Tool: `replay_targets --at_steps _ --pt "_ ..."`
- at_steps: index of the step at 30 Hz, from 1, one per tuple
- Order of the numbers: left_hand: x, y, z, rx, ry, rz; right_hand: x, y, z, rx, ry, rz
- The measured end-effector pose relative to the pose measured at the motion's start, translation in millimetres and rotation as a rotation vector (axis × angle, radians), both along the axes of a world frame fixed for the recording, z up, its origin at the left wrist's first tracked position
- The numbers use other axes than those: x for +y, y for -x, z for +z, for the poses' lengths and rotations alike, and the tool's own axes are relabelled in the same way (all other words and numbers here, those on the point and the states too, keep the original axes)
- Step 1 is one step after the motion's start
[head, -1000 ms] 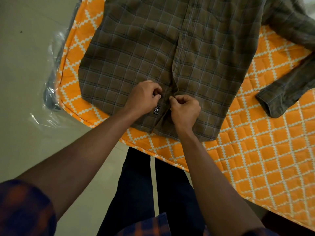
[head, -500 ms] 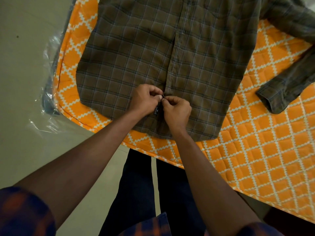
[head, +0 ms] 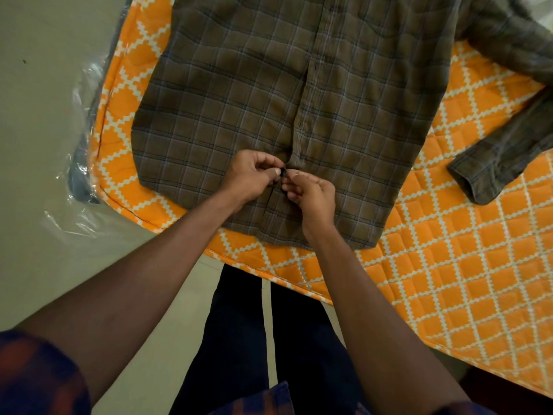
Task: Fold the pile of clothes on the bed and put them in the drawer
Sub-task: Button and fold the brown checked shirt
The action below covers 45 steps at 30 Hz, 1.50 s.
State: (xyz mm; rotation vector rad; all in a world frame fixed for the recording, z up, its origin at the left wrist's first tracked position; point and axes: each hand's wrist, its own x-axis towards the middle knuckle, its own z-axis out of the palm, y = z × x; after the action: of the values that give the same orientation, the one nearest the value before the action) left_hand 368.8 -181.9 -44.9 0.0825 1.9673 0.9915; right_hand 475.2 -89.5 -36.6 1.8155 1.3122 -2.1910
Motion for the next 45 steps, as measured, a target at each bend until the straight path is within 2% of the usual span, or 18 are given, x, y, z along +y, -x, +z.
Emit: replay_targets --at_steps 3,8,12,18,21,25,28,31,36,38,41,42,45 --pt "0.1 2.9 0.6 -0.036 -0.003 0.0 0.4 -0.6 -0.6 0.037 0.07 0.001" --pt "-0.9 4.3 0.7 -0.08 -0.02 0.053 -1.7 6.1 1.7 -0.028 -0.025 0.075" --pt "-4.8 -5.4 -1.0 -0.096 -0.054 0.196 -9.3 10.1 0.6 -0.071 -0.118 0.096" --pt "7.8 -26.6 3.1 0.16 0.104 0.206 -11.8 10.5 2.1 -0.069 -0.161 0.094" --pt "10.6 -28.3 6.2 0.224 0.128 0.168 -9.6 9.4 3.4 -0.065 -0.178 0.147" --pt "4.3 -19.7 -1.3 0.179 0.119 0.091 -5.7 8.4 4.1 -0.053 -0.167 0.226" --pt "-1.4 -11.4 -5.6 0.07 0.057 0.063 0.2 9.4 4.8 -0.067 -0.152 0.316" --pt "-3.8 -4.7 -2.8 -0.013 0.002 0.054 11.2 13.8 6.3 -0.078 -0.065 0.398" --pt "-5.9 -1.8 -4.2 -0.026 -0.007 0.036 23.7 15.3 8.3 -0.03 0.093 0.415" --pt "-6.8 -6.8 -4.9 0.092 0.011 -0.015 25.2 13.5 5.9 -0.027 0.082 0.456" --pt "-11.0 -18.9 -1.2 0.445 0.061 -0.232 28.4 13.3 8.1 -0.034 0.066 0.529" --pt "-12.3 -20.3 -0.9 0.499 0.057 -0.274 30.3 15.3 8.9 -0.055 0.064 0.56" --pt "-9.0 -10.1 8.4 0.384 0.122 -0.398 37.5 22.4 11.5 -0.212 0.027 0.745"
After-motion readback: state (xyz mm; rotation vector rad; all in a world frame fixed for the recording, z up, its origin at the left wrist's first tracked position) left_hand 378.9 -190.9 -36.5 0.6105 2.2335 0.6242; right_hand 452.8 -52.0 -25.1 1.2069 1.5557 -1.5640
